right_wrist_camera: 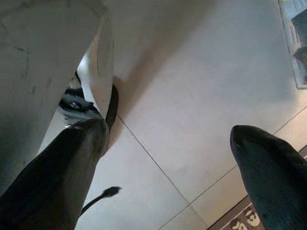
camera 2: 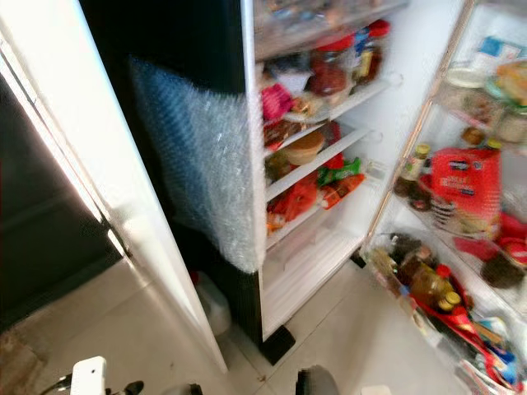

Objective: Restocking fridge

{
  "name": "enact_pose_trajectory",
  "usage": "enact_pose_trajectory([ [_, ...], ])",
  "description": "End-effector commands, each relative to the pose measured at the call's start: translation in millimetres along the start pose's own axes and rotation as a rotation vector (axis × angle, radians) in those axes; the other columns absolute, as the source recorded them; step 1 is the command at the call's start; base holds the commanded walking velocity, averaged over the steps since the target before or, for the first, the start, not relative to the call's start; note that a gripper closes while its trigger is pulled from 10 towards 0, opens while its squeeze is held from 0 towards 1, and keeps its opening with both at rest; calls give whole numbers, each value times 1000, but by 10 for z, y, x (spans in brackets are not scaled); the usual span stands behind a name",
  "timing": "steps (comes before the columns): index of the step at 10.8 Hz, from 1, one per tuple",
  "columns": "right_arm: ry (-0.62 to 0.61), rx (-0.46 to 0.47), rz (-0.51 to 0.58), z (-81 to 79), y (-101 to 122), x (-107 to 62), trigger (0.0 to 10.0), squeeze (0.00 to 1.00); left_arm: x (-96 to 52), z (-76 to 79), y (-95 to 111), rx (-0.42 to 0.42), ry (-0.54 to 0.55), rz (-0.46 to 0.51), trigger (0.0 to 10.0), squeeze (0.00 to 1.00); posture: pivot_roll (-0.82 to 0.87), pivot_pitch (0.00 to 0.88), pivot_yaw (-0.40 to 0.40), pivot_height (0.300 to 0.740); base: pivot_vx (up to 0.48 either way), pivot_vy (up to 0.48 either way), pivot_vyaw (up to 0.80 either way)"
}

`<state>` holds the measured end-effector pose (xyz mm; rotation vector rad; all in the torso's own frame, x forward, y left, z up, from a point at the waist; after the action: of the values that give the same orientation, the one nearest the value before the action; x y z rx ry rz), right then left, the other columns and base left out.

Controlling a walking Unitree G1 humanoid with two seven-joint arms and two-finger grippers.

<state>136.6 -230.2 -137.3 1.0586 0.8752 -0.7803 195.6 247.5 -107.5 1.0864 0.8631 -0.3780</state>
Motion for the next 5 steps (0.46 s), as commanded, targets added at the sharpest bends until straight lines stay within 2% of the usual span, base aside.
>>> enact_pose_trajectory([
  [1, 84, 4, 42, -247, 125, 15, 10000, 0, -1, 5, -14, 24, -4, -7, 10000, 0, -93, 0, 69, 691, 0, 0, 0],
  [4, 85, 5, 42, -246, 122, 14, 10000, 0, -1, 8, -16, 24, -5, -7, 10000, 0, -94, 0, 70, 740, 0, 0, 0],
  [5, 85, 6, 41, -246, 121, 14, 10000, 0, -1, 9, -17, 26, -5, -7, 10000, 0, -96, 0, 70, 740, 0, 0, 0],
])
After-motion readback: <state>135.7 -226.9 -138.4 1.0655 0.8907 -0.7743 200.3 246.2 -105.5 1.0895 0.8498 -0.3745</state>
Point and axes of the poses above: a point about 5 cm out from each wrist's last joint towards the gripper, its own x axis pointing out of the wrist towards the gripper, its own y axis along the axis of the wrist's last joint, z = x × y, the point moved 4 cm from there along x, pointing out of the wrist towards the gripper, and after that the axes turned 12 degrees about -x, right-handed, at the moved point
